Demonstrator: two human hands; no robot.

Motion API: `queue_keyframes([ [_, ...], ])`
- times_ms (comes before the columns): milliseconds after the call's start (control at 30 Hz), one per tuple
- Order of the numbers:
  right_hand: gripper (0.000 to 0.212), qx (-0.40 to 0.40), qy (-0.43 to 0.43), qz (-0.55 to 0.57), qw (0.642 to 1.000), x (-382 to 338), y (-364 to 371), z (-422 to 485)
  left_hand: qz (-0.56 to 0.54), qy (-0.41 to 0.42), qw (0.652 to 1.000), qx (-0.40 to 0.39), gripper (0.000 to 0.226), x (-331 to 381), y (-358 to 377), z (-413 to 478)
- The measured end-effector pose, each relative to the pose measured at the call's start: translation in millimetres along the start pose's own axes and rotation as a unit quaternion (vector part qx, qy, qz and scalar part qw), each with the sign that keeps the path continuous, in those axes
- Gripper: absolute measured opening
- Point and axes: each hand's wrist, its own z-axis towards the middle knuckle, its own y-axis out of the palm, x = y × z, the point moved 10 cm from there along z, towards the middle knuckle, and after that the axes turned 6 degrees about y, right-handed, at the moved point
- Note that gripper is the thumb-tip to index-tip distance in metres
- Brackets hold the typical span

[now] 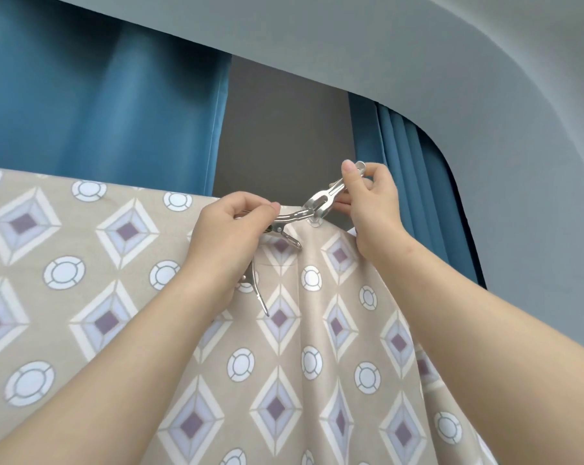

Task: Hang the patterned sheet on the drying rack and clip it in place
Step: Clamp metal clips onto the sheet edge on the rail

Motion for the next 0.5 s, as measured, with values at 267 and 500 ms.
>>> queue_keyframes([
  [267, 0.019, -0.062, 0.054, -0.08, 0.993, 30.6, 13.2, -13.4, 0.02, -0.016, 1.0, 0.001, 0.017, -9.5, -7.3, -4.9],
  [500, 0.057, 0.032, 0.001, -0.178, 0.984, 17.5, 1.2, -34.9, 0.004, -0.048, 0.999, -0.005, 0.015, -23.0, -14.2, -24.1],
])
